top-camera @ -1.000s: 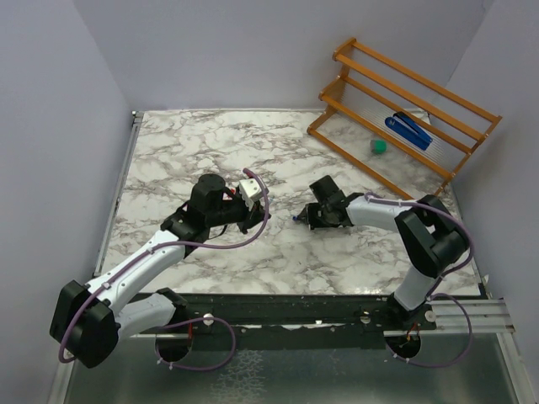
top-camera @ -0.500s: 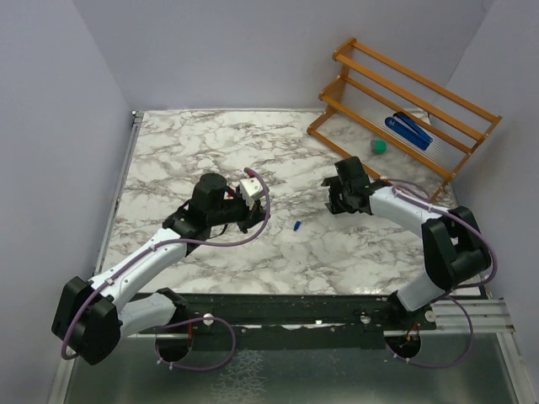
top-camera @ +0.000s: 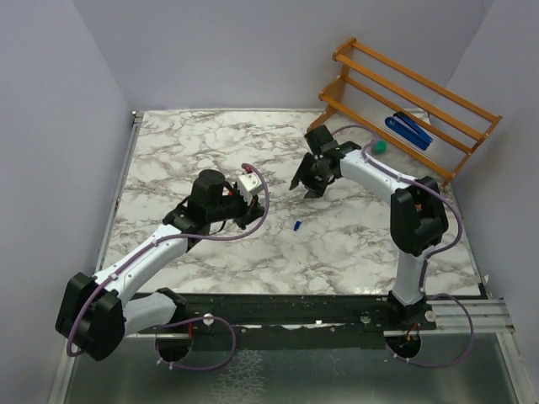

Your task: Insert the pens into the pen caps

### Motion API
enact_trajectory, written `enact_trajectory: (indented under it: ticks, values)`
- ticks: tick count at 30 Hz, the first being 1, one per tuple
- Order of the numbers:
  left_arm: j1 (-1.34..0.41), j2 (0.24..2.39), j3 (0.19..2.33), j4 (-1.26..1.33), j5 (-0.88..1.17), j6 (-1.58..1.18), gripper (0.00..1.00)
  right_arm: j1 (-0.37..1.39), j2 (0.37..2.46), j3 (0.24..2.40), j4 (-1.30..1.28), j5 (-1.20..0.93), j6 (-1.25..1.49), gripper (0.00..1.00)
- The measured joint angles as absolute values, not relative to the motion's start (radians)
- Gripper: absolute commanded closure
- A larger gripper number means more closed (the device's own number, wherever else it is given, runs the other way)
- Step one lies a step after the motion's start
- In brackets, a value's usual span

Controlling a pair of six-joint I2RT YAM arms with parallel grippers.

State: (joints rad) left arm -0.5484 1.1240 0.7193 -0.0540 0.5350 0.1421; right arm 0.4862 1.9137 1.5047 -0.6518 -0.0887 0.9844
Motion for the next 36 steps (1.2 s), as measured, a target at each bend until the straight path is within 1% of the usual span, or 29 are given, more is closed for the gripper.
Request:
enact_trajectory:
  ticks: [1, 6, 10, 14, 31, 36]
  values:
    - [-0.543, 1.125, 0.724, -0.055, 0.535, 0.142, 1.00, 0.494, 1.925, 1.509, -0.678, -0.099, 0.958, 0.51]
    - [-0.529, 1.128, 0.731, -0.055, 0.536, 0.138, 1.00, 0.532, 1.950, 1.508, -0.820, -0.118, 0.851, 0.53]
    - [-0.525, 1.132, 0.731, -0.056, 0.536, 0.136, 1.00, 0.565, 1.951, 1.507, -0.878, -0.118, 0.811, 0.56]
    - [-0.525, 1.132, 0.731, -0.056, 0.536, 0.135, 1.00, 0.597, 1.953, 1.488, -0.889, -0.118, 0.802, 0.58]
    - [-0.525, 1.132, 0.731, -0.074, 0.536, 0.135, 1.00, 0.609, 1.993, 1.455, -0.866, -0.071, 0.892, 0.58]
    - [-0.525, 1.132, 0.731, -0.080, 0.536, 0.135, 1.00, 0.621, 2.015, 1.455, -0.857, -0.065, 0.910, 0.60]
